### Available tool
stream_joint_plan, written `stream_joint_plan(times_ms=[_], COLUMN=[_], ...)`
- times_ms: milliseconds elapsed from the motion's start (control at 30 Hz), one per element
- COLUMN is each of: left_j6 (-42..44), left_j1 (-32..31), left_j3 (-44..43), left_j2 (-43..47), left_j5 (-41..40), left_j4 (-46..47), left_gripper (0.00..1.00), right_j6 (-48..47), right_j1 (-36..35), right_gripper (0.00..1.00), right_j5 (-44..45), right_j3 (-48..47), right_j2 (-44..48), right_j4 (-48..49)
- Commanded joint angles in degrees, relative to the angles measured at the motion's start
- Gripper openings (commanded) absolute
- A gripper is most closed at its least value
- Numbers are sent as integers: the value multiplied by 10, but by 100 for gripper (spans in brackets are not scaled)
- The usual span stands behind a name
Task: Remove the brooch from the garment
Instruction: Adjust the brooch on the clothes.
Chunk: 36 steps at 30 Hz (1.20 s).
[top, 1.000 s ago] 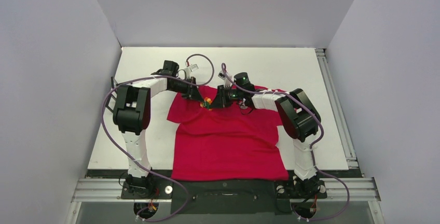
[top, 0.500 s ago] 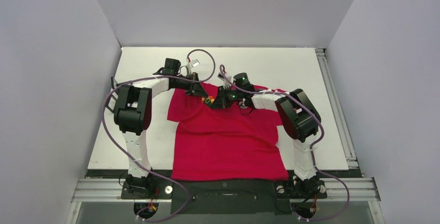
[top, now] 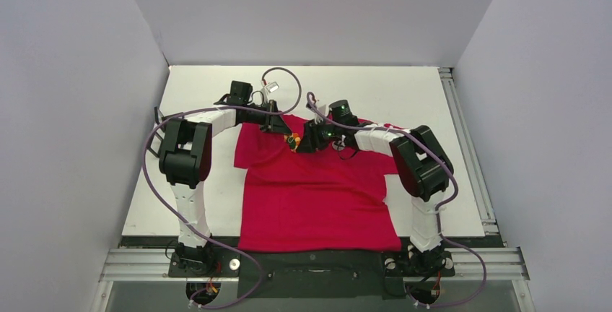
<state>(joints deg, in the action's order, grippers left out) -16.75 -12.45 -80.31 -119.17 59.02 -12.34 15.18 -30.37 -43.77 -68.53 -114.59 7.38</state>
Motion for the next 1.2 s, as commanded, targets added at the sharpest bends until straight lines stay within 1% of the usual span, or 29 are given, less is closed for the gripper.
stream_joint_plan(times_ms=[0,33,100,233,400,467,500,600,700,767,800,833,867,900,933,967,1000,1067,1133,1167], left_j6=[51,54,59,67,73,73,73,71,70,67,65,57,52,34,22,-4,-18,-43,-49,-49], left_j1=[-4,-5,-4,-9,-12,-12,-12,-12,-11,-9,-9,-8,-3,-1,9,15,30,52,67,74], left_j3=[-33,-34,-38,-43,-53,-56,-57,-60,-60,-60,-60,-59,-57,-50,-42,-22,4,37,58,62], left_j2=[16,15,14,12,5,4,4,4,6,8,8,10,11,18,23,37,44,66,77,78], left_j5=[19,18,17,16,10,10,10,12,14,14,15,13,10,-2,-8,-25,-33,-56,-72,-76], left_j4=[-29,-35,-41,-50,-60,-60,-61,-61,-61,-60,-58,-56,-46,-38,-11,6,41,72,77,74], left_gripper=[0,0,0,0,0,0,0,0,0,0,0,0,5,10,21,25,34,44,50,51], right_j6=[-95,-100,-112,-126,-126,-132,-136,-142,-141,-141,-141,-139,-136,-125,-117,-100,-92,-64,-48,-44], right_j1=[14,14,13,8,-5,-9,-10,-13,-13,-13,-14,-15,-16,-16,-16,-17,-17,-20,-23,-24], right_gripper=[47,51,54,56,55,50,45,39,31,21,9,3,0,0,0,0,0,0,0,0], right_j5=[-2,-3,-4,-10,-26,-24,-21,-13,-6,-4,-3,-1,2,9,14,24,39,59,77,79], right_j3=[-36,-43,-58,-92,-123,-127,-129,-137,-139,-140,-140,-139,-137,-131,-126,-113,-103,-72,-51,-42], right_j2=[43,45,44,31,18,15,13,-1,-10,-14,-14,-16,-16,-14,-12,-6,-2,12,21,23], right_j4=[-60,-64,-87,-109,-122,-127,-134,-149,-155,-157,-156,-155,-148,-141,-118,-105,-71,-12,29,51])
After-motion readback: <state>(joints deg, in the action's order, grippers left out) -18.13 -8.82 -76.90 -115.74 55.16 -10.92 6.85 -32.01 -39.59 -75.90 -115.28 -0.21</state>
